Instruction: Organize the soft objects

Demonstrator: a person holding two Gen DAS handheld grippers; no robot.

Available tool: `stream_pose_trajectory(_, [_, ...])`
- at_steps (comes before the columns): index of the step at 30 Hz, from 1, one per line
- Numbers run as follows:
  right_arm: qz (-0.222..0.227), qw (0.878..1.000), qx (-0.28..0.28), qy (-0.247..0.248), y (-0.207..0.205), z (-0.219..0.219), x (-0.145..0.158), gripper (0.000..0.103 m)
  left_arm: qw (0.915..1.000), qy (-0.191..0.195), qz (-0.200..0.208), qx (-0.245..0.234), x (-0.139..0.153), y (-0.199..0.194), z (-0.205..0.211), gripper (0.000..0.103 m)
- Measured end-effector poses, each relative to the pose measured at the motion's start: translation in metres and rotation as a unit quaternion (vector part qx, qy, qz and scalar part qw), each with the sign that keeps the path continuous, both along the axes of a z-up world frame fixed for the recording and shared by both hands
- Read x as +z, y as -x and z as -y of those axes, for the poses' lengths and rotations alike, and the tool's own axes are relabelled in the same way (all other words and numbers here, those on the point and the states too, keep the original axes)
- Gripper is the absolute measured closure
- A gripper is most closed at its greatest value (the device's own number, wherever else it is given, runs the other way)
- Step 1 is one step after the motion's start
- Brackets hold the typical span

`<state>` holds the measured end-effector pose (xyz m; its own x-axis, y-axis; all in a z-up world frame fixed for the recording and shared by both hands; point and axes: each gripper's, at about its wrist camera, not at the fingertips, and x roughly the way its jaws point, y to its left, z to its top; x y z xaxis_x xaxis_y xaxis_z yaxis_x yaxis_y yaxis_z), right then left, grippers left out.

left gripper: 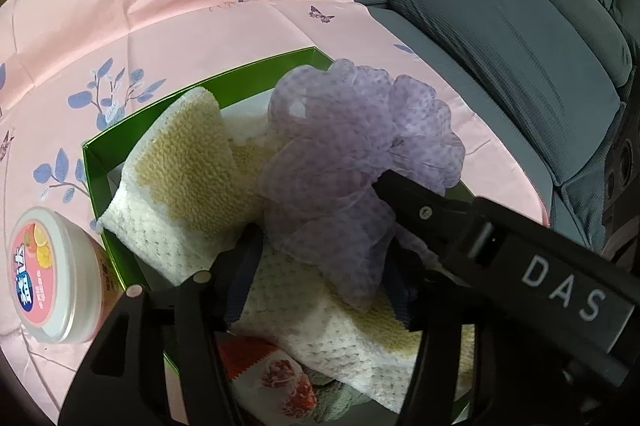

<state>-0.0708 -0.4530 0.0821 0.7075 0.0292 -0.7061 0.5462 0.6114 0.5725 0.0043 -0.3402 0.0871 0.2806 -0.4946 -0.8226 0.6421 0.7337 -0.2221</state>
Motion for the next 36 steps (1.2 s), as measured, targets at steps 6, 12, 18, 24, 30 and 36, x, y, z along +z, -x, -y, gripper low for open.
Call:
stream_pose_trajectory(6, [0.003, 1.0, 0.002, 0.0, 0.001, 0.0, -0.001, 0.071, 0.9999, -0.004, 0.013, -0.001, 0.003, 0.001, 0.0, 0.039])
stream_pose_trajectory(12, [0.024, 1.0, 0.009, -0.006, 0.008, 0.001, 0.002, 0.057, 0.9987, -0.014, 0.05, -0.007, 0.016, 0.013, 0.001, 0.034])
stream_pose_trajectory(18, [0.046, 0.999, 0.015, -0.016, 0.017, 0.0, 0.008, 0.039, 0.9967, -0.019, 0.078, -0.014, 0.029, 0.026, -0.004, 0.029])
stream_pose_trajectory(24, [0.052, 0.999, 0.006, 0.002, 0.028, -0.005, 0.02, 0.028, 0.9964, -0.004, 0.082, -0.021, 0.042, 0.035, -0.015, 0.02])
stream_pose_trajectory(30, [0.063, 0.998, -0.001, 0.022, 0.037, -0.01, 0.033, 0.02, 0.9933, 0.0, 0.115, -0.005, 0.062, 0.045, -0.03, 0.019])
stream_pose_trajectory(36, [0.075, 0.996, 0.002, 0.045, 0.042, -0.021, 0.047, 0.015, 0.9917, 0.01, 0.127, 0.014, 0.081, 0.051, -0.05, 0.019])
